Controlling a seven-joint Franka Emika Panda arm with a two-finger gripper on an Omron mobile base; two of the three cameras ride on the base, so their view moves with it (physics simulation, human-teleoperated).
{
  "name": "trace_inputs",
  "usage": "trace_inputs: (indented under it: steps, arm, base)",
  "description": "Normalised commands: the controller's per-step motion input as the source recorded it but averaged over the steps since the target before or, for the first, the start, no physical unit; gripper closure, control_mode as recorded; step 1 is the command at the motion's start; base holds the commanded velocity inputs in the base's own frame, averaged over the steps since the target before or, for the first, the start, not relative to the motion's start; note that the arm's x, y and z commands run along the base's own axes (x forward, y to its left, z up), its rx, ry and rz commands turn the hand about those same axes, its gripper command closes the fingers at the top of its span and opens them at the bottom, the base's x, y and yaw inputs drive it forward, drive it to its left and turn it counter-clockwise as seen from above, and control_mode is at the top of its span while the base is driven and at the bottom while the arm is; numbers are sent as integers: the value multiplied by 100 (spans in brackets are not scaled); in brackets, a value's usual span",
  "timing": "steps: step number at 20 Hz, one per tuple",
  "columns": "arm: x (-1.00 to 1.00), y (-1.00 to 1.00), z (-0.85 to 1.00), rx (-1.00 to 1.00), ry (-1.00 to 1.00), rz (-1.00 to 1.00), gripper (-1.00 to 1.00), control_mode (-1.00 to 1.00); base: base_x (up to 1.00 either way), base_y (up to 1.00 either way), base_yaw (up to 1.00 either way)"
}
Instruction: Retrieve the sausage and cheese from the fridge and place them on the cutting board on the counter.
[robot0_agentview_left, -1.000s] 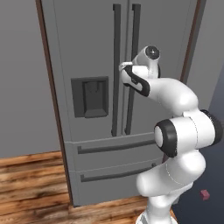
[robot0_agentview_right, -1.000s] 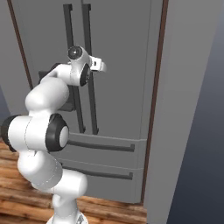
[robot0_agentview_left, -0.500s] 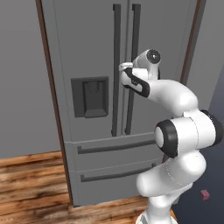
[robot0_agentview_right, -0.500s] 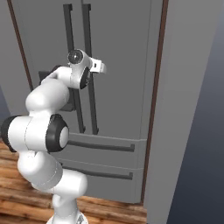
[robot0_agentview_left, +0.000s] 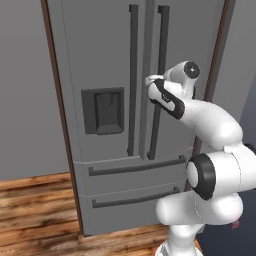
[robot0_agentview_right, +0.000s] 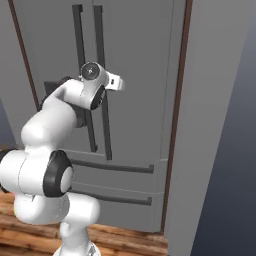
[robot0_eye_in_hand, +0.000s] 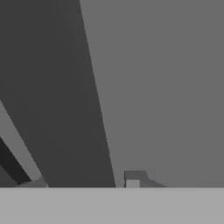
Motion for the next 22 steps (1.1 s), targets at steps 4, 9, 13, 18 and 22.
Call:
trace_inputs:
  steps: [4,9,13,18,22]
  arm:
    - [-100,-100,27,5,0,0,100,-100]
    - [-99,-100,28,5,0,0,100,-100]
    - [-73,-100,33,5,2,0,100,-100]
    - [-51,-98,41,4,6,0,100,-100]
    - [-39,-66,49,4,4,0,100,-100]
  base:
    - [0,0,0]
    - [0,0,0]
    - [0,0,0]
    - [0,0,0]
    - [0,0,0]
